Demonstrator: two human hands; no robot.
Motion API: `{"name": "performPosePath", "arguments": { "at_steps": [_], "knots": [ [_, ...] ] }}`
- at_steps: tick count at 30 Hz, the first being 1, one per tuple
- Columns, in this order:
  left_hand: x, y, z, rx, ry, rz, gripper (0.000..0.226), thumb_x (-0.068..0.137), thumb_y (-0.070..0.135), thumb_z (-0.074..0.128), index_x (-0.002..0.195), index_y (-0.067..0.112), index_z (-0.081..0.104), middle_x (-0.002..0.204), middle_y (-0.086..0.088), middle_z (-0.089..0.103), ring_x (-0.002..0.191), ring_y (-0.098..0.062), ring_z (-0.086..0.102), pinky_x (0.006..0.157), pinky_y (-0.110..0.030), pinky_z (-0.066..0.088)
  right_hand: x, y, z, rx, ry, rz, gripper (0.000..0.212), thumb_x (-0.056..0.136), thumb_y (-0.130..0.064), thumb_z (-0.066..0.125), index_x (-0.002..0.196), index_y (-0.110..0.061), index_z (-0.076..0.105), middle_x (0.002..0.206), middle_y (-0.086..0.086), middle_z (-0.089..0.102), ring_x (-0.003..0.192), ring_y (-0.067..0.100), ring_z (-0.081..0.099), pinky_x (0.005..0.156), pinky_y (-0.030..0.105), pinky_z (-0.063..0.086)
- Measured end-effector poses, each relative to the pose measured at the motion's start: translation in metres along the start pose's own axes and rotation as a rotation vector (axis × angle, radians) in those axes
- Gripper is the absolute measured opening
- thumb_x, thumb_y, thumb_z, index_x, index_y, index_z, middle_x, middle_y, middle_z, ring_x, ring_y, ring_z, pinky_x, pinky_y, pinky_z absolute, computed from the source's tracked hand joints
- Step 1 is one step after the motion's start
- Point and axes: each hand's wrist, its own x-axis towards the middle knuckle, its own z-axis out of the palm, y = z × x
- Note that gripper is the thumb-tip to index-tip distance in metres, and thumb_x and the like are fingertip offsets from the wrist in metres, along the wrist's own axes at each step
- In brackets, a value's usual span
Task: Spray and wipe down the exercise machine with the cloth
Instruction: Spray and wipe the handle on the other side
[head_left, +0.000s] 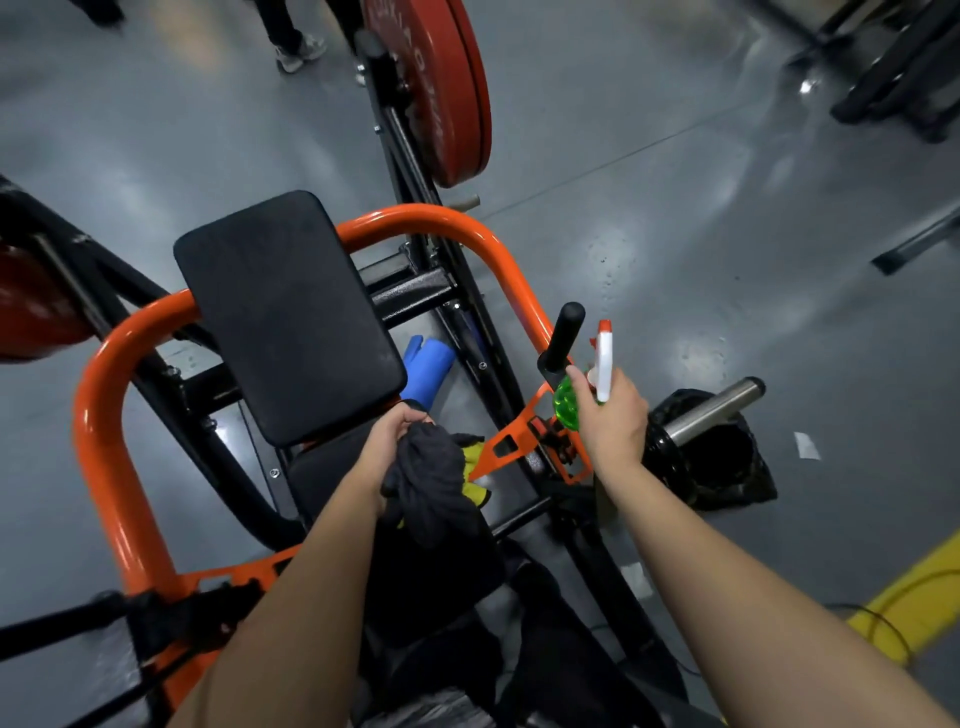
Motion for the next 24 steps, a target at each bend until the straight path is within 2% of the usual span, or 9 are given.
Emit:
{"name": "performPosePath", "arguments": {
  "at_steps": [4,7,10,11,14,17,18,20,24],
  "knots": [
    [-0.010,0.003,-0.010,-0.019,0.009,0.028,0.030,0.093,0.018,0.046,0.067,0.006,0.055,0.059,-0.004,0.056,0.050,-0.017,0.054,0.054,-0.025,0.047,-0.032,-0.020,0.011,-0.196,-0.197,-0.141,0.036,0.097,-0.050,0.063,0.095,-0.015,0.067,0.091,0.012,0.069,0.088,0.038,0.064,0.074,0.039,0.045],
    [-0.030,0.011,-0.037,-0.057,0.063,0.075,0.030,0.095,0.018,0.042,0.072,0.004,0.054,0.057,-0.005,0.058,0.049,-0.018,0.056,0.052,-0.022,0.048,-0.060,-0.048,0.047,-0.191,-0.394,-0.247,0.035,0.096,-0.051,0.063,0.098,-0.016,0.068,0.091,0.007,0.070,0.091,0.033,0.066,0.075,0.037,0.045],
    [-0.056,0.015,-0.086,-0.106,0.190,0.158,0.023,0.083,0.022,0.052,0.074,0.002,0.057,0.059,-0.007,0.061,0.051,-0.019,0.058,0.053,-0.022,0.049,-0.089,-0.086,0.090,-0.156,-0.565,-0.353,0.034,0.095,-0.050,0.064,0.101,-0.017,0.069,0.096,0.007,0.073,0.098,0.032,0.067,0.082,0.039,0.047],
    [-0.080,0.012,-0.124,-0.156,0.294,0.226,0.022,0.082,0.022,0.052,0.073,0.002,0.058,0.059,-0.007,0.062,0.051,-0.019,0.059,0.053,-0.022,0.050,-0.114,-0.108,0.116,-0.143,-0.650,-0.429,0.034,0.095,-0.049,0.065,0.104,-0.017,0.071,0.100,0.008,0.073,0.101,0.032,0.067,0.084,0.039,0.048],
    [-0.105,0.002,-0.162,-0.245,0.395,0.238,0.026,0.087,0.019,0.052,0.070,0.001,0.058,0.054,-0.007,0.062,0.047,-0.017,0.061,0.050,-0.019,0.049,-0.128,-0.128,0.136,-0.097,-0.717,-0.435,0.033,0.096,-0.048,0.065,0.109,-0.018,0.070,0.100,0.007,0.073,0.101,0.031,0.067,0.085,0.039,0.049],
    [-0.140,-0.016,-0.192,-0.335,0.462,0.260,0.023,0.057,0.027,0.067,0.056,0.005,0.063,0.052,-0.005,0.059,0.045,-0.016,0.057,0.050,-0.021,0.047,-0.152,-0.141,0.157,-0.088,-0.845,-0.470,0.033,0.095,-0.049,0.066,0.111,-0.021,0.070,0.098,0.004,0.072,0.097,0.027,0.068,0.085,0.042,0.053],
    [-0.146,-0.026,-0.202,-0.373,0.485,0.273,0.020,0.060,0.025,0.065,0.049,0.009,0.063,0.051,-0.004,0.058,0.044,-0.015,0.056,0.050,-0.022,0.047,-0.160,-0.144,0.163,-0.091,-0.882,-0.493,0.031,0.096,-0.049,0.065,0.110,-0.021,0.069,0.096,0.003,0.072,0.096,0.026,0.067,0.085,0.042,0.053],
    [-0.151,-0.042,-0.212,-0.455,0.565,0.275,0.036,0.079,0.020,0.057,0.044,0.014,0.060,0.051,-0.002,0.057,0.045,-0.015,0.056,0.056,-0.027,0.045,-0.169,-0.145,0.170,-0.115,-0.922,-0.542,0.031,0.097,-0.050,0.063,0.107,-0.022,0.068,0.092,0.000,0.070,0.090,0.023,0.066,0.081,0.042,0.053],
    [-0.161,-0.069,-0.217,-0.559,0.628,0.309,0.033,0.093,0.022,0.058,0.061,0.014,0.057,0.056,-0.002,0.057,0.053,-0.019,0.057,0.056,-0.027,0.046,-0.184,-0.144,0.183,-0.095,-0.979,-0.541,0.036,0.098,-0.051,0.059,0.085,-0.019,0.065,0.076,0.000,0.065,0.073,0.019,0.061,0.071,0.039,0.048]
  ]
}}
